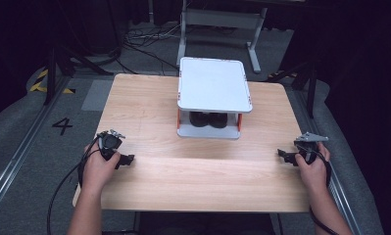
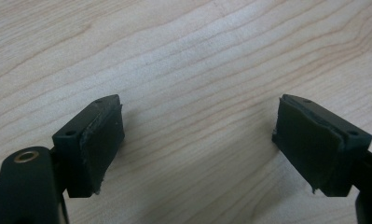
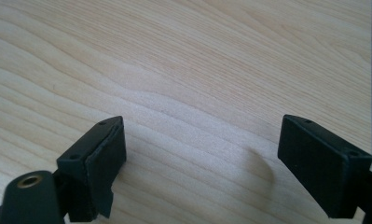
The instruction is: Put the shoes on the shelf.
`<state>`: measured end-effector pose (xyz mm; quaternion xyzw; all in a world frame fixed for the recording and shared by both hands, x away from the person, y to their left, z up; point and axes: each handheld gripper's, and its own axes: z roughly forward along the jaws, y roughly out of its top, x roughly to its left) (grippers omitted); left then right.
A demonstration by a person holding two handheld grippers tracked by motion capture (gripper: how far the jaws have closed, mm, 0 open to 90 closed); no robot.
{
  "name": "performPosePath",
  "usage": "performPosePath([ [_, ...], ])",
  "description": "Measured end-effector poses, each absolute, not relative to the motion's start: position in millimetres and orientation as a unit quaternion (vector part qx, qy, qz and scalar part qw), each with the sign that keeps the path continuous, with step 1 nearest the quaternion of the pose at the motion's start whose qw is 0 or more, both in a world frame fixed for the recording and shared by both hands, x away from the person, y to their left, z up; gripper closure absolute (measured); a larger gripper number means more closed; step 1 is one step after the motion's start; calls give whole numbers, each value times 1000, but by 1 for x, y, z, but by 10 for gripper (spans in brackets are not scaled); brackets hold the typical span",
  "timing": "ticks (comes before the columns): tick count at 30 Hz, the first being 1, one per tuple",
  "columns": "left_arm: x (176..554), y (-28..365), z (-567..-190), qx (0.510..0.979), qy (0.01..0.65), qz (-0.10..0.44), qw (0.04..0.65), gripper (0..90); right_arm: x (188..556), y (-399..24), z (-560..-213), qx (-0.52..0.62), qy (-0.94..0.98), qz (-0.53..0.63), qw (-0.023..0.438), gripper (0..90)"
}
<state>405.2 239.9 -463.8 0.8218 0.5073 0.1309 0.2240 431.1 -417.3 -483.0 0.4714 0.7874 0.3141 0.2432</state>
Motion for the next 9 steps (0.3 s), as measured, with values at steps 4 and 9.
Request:
performPosePath([
  [4, 406, 241, -466, 818, 506, 140, 234, 156, 432, -418, -484, 476, 784, 319, 237, 152],
  [9, 405, 242, -467, 816, 505, 143, 240, 153, 433, -421, -485, 513, 767, 322, 212, 148],
])
